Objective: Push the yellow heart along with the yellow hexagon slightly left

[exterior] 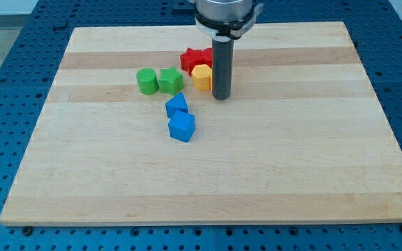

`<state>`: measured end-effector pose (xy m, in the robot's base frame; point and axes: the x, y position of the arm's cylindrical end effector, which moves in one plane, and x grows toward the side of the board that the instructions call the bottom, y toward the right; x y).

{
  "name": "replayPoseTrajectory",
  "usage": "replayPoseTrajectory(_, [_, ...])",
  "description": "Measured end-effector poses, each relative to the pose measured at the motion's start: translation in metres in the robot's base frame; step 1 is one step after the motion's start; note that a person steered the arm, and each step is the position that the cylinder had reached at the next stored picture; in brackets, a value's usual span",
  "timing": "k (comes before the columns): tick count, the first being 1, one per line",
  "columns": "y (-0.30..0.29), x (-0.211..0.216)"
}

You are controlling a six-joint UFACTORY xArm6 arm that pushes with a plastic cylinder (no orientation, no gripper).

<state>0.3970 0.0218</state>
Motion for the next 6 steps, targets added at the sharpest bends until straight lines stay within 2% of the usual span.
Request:
replayPoseTrajectory(2, [0.048,-0.013])
replayPoseTrajectory(3, [0.048,-0.028])
replayPoseTrajectory(6, [0.003,-0.028])
